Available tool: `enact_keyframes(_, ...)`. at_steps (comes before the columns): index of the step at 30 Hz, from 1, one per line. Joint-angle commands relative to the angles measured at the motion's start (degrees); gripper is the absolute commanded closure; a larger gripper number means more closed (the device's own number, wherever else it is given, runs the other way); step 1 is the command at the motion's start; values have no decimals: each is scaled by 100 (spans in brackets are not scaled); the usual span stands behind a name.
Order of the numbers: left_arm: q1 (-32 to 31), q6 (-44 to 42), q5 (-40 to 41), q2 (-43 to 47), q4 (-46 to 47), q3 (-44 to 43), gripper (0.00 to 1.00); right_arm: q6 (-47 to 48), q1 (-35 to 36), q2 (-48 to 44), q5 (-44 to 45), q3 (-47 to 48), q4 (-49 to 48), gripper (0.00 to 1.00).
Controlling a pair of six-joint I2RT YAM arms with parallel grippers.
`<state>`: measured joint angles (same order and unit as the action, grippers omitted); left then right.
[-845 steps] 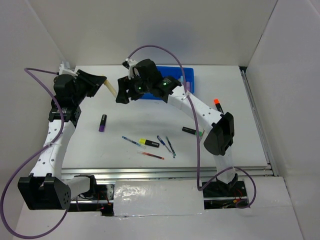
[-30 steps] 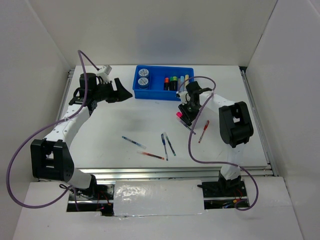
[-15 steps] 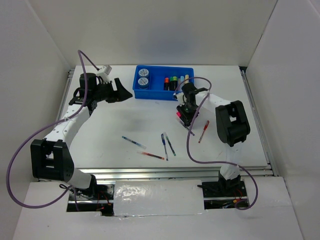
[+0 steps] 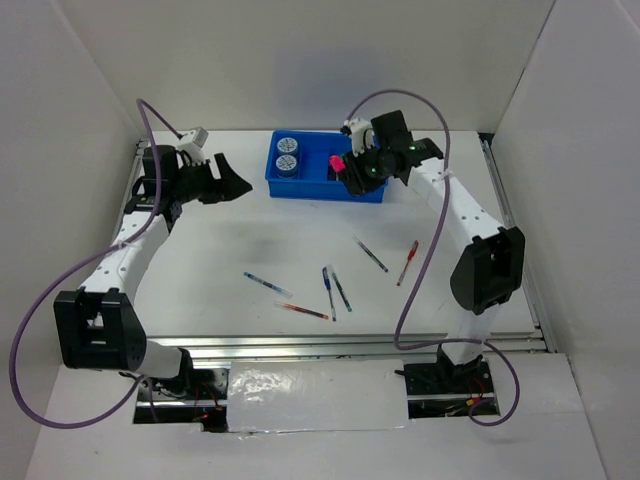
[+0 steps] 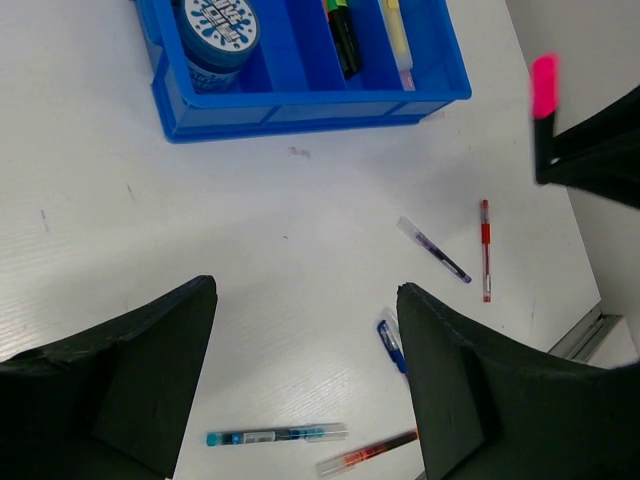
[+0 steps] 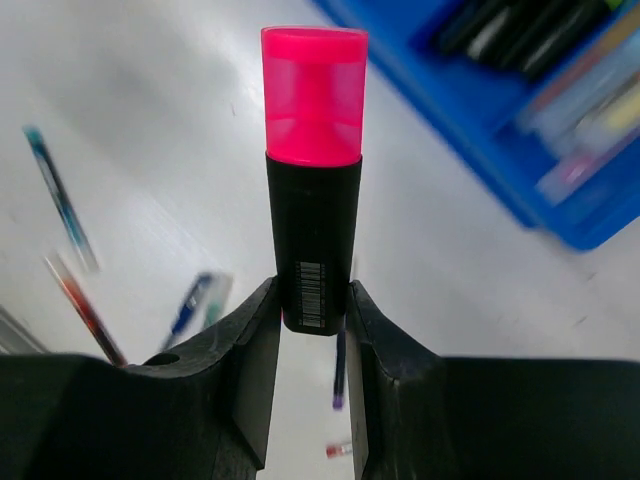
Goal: Sort the stationery into containers
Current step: Pick up the pen from the center of the board, then place the pen in the storage box.
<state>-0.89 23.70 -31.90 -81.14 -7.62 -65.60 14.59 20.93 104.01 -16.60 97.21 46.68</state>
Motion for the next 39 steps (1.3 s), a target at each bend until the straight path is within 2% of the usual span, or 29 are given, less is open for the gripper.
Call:
enact_keyframes(1, 62, -155, -167, 231, 112, 83, 15, -841, 26, -136, -248, 587, -676, 100)
enact_keyframes(3, 62, -182, -159, 248, 85, 144, 15, -1185, 17, 153, 6, 860, -1036, 100)
enact_keyframes(7, 62, -226, -115, 248, 85, 197, 15, -1993, -62, 1635, 350, 2674, -889, 100)
enact_keyframes(10, 62, -191, -123, 239, 111, 197, 16, -2345, -150, 2454, 595, 3477, -949, 100)
enact_keyframes(15, 273, -305, -123, 283, -2, 250, 15, -2697, -168, 2958, 1141, 3603, -1222, 100)
enact_keyframes(18, 343, -349, -106, 318, -12, 320, 15, -2829, -203, 3055, 1387, 3507, -1354, 100)
enact_keyframes(21, 361, -366, -115, 336, -38, 373, 15, -2821, -256, 3169, 1265, 3515, -1503, 100)
enact_keyframes(23, 352, -384, -88, 345, -82, 382, 15, -2778, -265, 3205, 1229, 3594, -1451, 85)
enact_keyframes(25, 343, -437, -71, 371, -178, 373, 14, -2777, -265, 3214, 1124, 3525, -1459, 62)
enact_keyframes(28, 343, -630, -36, 415, -284, 356, 12, -2795, -282, 3117, 1054, 3393, -1416, 45)
enact_keyframes(30, 352, -866, 8, 459, -337, 355, 11, -2821, -308, 3021, 1019, 3349, -1381, 40)
enact_keyframes(34, 413, -1113, 158, 617, -495, 443, 11, -2725, -352, 2574, 905, 3226, -1249, 39)
enact_keyframes(38, 423, -1438, 140, 994, -548, 837, 11, -2111, -379, 1791, 176, 2884, -933, 48)
enact_keyframes(39, 414, -1569, 123, 1082, -565, 926, 12, -1901, -353, 1381, 9, 2500, -784, 48)
